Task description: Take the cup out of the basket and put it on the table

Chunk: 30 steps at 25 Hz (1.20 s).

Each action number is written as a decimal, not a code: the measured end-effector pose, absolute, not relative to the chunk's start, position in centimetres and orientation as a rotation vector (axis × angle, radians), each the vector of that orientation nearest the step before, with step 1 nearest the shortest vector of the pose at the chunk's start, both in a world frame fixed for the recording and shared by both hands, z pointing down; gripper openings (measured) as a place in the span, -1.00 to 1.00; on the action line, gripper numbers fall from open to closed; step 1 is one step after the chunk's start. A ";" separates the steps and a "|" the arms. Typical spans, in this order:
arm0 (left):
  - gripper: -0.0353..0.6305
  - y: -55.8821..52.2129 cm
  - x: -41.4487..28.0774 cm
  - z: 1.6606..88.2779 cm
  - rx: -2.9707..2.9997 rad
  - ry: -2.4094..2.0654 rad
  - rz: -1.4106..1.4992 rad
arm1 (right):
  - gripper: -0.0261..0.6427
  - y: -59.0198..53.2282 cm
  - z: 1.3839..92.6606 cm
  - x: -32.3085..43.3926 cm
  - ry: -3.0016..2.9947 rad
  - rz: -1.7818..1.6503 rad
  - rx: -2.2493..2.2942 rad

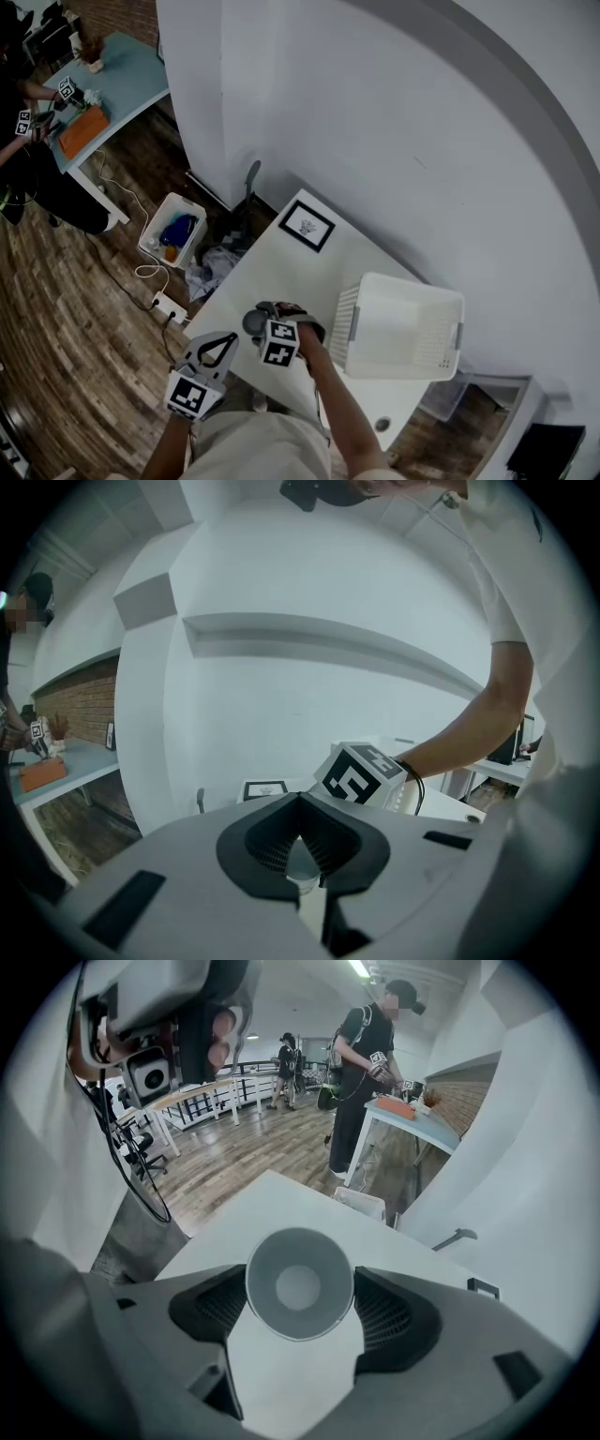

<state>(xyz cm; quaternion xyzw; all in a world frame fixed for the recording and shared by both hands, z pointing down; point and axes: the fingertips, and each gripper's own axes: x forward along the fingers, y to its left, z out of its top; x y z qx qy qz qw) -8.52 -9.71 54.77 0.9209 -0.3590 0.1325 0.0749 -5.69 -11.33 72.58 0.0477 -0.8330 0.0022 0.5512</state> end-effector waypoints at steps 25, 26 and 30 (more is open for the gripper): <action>-0.89 -9.5 -8.7 52.6 2.824 -1.094 0.355 | 0.03 -11.4 61.5 -4.3 -2.146 -0.106 0.448; -0.89 -9.5 -8.7 52.3 2.832 -1.094 0.346 | -0.04 -11.5 60.3 -4.4 -2.180 -0.113 0.488; -0.89 -9.8 -8.5 50.5 2.832 -1.104 0.275 | -0.38 -11.8 55.1 -4.3 -2.341 -0.116 0.661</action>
